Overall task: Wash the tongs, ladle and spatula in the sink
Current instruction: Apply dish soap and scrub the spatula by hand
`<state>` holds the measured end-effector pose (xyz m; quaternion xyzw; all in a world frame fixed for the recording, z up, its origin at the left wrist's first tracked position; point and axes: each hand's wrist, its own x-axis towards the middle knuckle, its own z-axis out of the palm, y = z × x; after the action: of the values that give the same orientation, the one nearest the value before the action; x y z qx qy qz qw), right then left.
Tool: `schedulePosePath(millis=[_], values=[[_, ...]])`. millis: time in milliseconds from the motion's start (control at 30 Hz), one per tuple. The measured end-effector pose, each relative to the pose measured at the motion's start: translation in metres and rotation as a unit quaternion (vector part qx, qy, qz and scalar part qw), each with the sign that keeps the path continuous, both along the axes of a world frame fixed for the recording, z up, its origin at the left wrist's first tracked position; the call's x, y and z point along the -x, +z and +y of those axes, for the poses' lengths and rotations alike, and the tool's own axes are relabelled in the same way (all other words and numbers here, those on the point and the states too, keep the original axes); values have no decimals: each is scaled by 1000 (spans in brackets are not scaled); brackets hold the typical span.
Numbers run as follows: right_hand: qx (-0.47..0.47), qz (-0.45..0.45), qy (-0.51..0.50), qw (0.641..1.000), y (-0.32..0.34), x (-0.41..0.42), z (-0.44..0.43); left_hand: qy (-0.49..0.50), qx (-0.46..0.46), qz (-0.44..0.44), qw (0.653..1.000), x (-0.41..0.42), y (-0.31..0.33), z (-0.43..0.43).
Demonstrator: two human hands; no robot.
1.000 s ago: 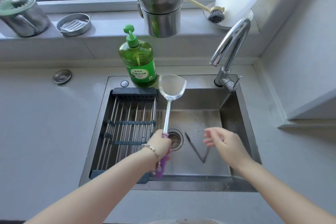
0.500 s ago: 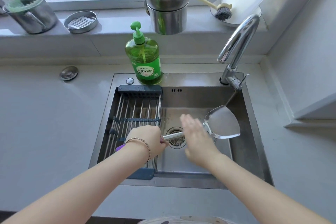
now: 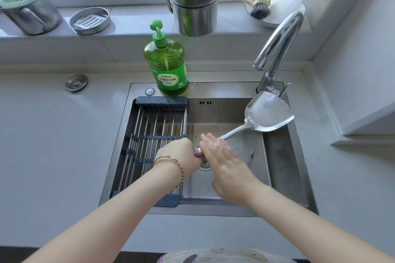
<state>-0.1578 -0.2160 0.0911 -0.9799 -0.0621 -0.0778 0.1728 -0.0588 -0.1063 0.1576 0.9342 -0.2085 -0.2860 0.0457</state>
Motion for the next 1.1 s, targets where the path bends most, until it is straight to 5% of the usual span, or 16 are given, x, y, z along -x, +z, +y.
schedulePosePath(millis=[133, 300, 400, 567, 700, 833, 1000, 1100], values=[[-2, 1, -137, 991, 6, -11, -19, 47, 25, 47, 997, -5, 0, 3], [-13, -29, 5, 999, 7, -6, -2, 37, 24, 45, 998, -7, 4, 3], [-9, -27, -137, 990, 9, -15, -24, 27, 6, 38, 999, -10, 6, 5], [12, -38, 6, 999, 9, -5, -4, -5, -17, 8, 1000, -4, 10, 4], [10, -22, -181, 983, 7, -14, -25, -12, -25, -20, 999, -7, 12, 3], [-36, -30, -29, 998, 9, -6, 19, -15, -24, -28, 999, -3, 11, 0], [10, -9, -176, 984, 8, -16, -21, -7, -26, -34, 999, -7, 12, 7], [10, -34, -50, 998, 6, -5, 4, -11, -28, -35, 999, -9, 11, 7]])
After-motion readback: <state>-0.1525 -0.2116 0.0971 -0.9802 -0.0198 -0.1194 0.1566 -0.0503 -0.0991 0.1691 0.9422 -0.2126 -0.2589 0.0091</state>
